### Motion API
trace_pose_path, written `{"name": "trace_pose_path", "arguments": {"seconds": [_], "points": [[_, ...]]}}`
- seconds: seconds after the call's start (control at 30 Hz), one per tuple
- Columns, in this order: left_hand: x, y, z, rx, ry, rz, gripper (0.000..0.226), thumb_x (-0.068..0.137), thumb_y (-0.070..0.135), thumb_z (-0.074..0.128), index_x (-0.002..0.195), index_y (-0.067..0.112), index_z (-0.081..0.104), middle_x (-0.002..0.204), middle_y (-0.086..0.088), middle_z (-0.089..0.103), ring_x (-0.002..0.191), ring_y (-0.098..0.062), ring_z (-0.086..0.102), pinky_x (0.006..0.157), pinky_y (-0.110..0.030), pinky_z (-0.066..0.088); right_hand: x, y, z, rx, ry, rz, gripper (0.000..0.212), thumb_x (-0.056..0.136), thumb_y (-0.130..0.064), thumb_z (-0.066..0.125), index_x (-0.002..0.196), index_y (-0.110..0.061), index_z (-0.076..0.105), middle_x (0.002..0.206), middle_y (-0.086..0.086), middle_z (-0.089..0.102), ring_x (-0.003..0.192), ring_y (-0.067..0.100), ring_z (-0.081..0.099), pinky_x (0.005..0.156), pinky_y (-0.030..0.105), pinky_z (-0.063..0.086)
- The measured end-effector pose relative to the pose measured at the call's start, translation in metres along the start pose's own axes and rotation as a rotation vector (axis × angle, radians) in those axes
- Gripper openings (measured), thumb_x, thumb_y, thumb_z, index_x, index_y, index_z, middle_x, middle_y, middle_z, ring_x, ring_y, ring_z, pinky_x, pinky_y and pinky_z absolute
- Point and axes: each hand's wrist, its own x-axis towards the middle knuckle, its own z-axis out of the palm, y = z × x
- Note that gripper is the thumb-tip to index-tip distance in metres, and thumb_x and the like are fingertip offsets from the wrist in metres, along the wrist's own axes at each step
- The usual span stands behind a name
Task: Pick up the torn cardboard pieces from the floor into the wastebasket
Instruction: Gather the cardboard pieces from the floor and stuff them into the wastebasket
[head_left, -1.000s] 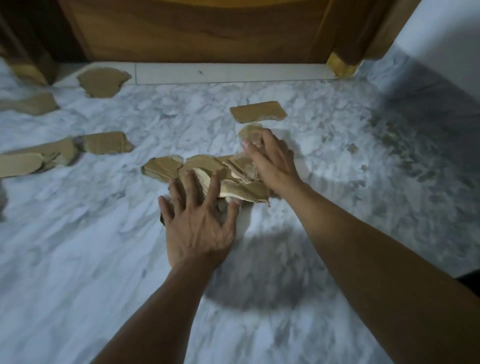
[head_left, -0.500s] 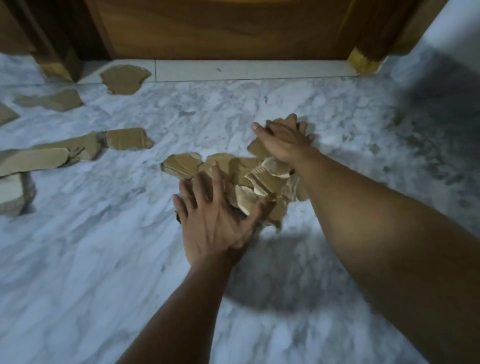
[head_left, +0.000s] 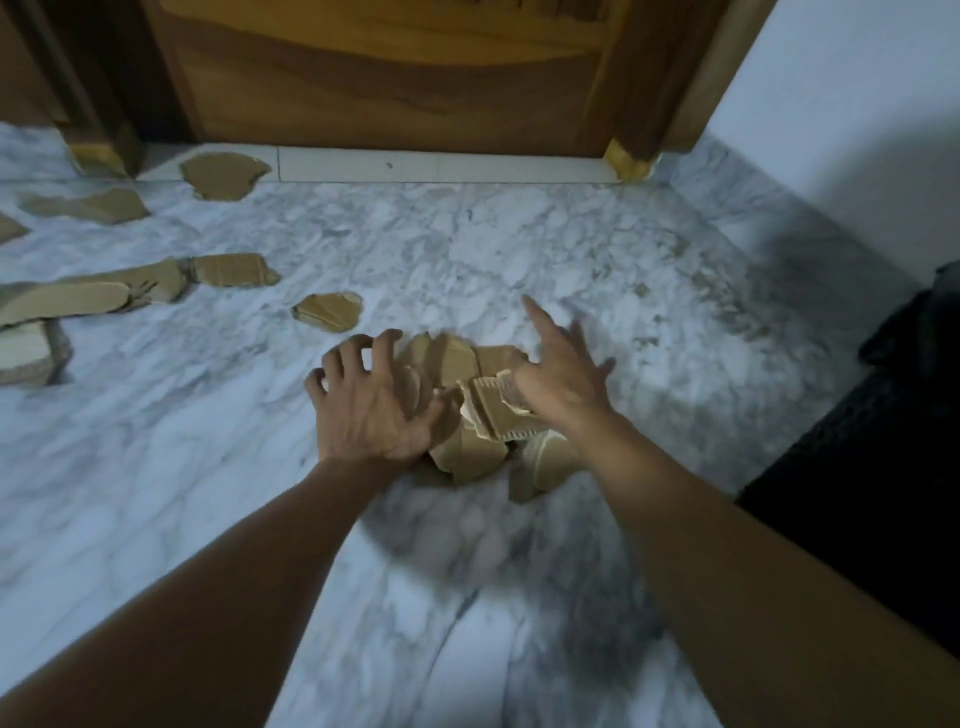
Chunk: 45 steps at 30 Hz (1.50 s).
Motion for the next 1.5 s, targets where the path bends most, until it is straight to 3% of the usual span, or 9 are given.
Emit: {"name": "trace_pose_path", "arguments": {"seconds": [0.07,0.17,0.3,0.53,0.77,1.0,1.13,1.3,1.5], "points": [[0.022,-0.014,-0.008,0.069,-0.05,0.056,0.11,0.065,0.094,0.045,0.15,0.028,0.029,0.155,-0.018,0.029,0.146,-0.037,0.02,0.116,-0.06,0.013,-0.017,0.011,0.0,0.098,0.153,0.279,0.085,0.087,-0.084,0.031,0.158,-0.049,0.0,0.17,0.009,0.008,0.156,0.036,-0.006,0.116,0.07,-0.009],[0.061,-0.03,-0.009,0.168,-0.274,0.065,0.131,0.054,0.108,0.024,0.159,0.036,-0.007,0.168,-0.008,-0.014,0.153,-0.039,-0.017,0.117,-0.064,-0.012,-0.037,0.02,0.026,-0.034,0.096,0.281,0.103,0.073,-0.097,0.012,0.159,-0.043,-0.007,0.17,0.012,-0.001,0.156,0.034,-0.008,0.115,0.067,-0.015],[0.057,-0.036,0.01,0.165,-0.367,0.114,0.107,0.074,0.088,0.006,0.161,0.026,0.017,0.17,-0.003,0.009,0.155,-0.032,0.006,0.124,-0.051,0.005,-0.026,0.004,0.054,-0.051,0.099,0.05,0.1,0.083,-0.09,0.018,0.162,-0.031,0.0,0.17,0.001,0.011,0.157,0.02,0.0,0.121,0.057,-0.013],[-0.026,-0.025,-0.015,-0.282,-0.172,0.022,0.062,0.101,0.049,0.026,0.144,0.014,0.055,0.145,-0.009,0.057,0.135,-0.028,0.048,0.111,-0.032,0.032,-0.061,-0.026,0.089,-0.107,0.204,-0.032,0.093,0.089,-0.059,0.054,0.161,-0.015,0.014,0.155,0.01,0.035,0.141,0.033,0.03,0.115,0.046,0.026],[-0.097,-0.03,-0.039,-0.073,-0.228,0.144,0.073,0.1,0.042,0.006,0.148,0.008,0.049,0.153,-0.014,0.047,0.143,-0.03,0.039,0.119,-0.04,0.027,-0.104,-0.059,0.097,-0.122,0.156,0.137,0.076,0.088,-0.068,0.055,0.134,-0.008,0.049,0.134,0.019,0.053,0.125,0.036,0.05,0.106,0.043,0.038],[-0.197,-0.043,-0.078,-0.098,-0.291,0.039,0.077,0.096,0.053,-0.007,0.161,0.023,0.022,0.166,0.003,0.023,0.156,-0.013,0.008,0.126,-0.041,0.004,-0.198,-0.048,0.106,-0.138,0.175,-0.011,0.057,0.094,-0.059,0.056,0.125,-0.016,0.037,0.122,0.012,0.049,0.101,0.035,0.064,0.069,0.035,0.045],[-0.244,-0.037,-0.098,-0.02,-0.336,0.018,0.074,0.096,0.056,-0.007,0.162,0.028,0.01,0.168,0.009,0.011,0.156,-0.022,-0.008,0.124,-0.044,-0.011,-0.234,-0.032,0.101,0.099,0.129,0.055,0.042,0.097,-0.05,0.055,0.123,-0.018,0.047,0.114,0.011,0.066,0.103,0.036,0.066,0.077,0.037,0.049],[-0.274,-0.038,-0.107,-0.011,-0.353,0.094,0.073,0.102,0.052,0.004,0.161,0.011,0.018,0.167,-0.009,0.021,0.156,-0.02,0.009,0.127,-0.039,0.001,-0.266,-0.024,0.097,0.18,-0.041,0.035,0.038,0.097,-0.052,0.055,0.113,-0.019,0.066,0.106,0.0,0.068,0.101,0.025,0.065,0.077,0.032,0.047],[-0.299,-0.022,-0.121,-0.195,-0.231,0.035,0.066,0.103,0.053,0.014,0.159,0.019,0.024,0.165,-0.005,0.029,0.153,-0.02,0.019,0.124,-0.04,0.017,-0.297,-0.017,0.098,0.502,0.082,0.023,0.015,0.092,-0.04,0.068,0.086,-0.026,0.068,0.091,-0.01,0.07,0.087,0.01,0.068,0.075,0.029,0.056]]}}
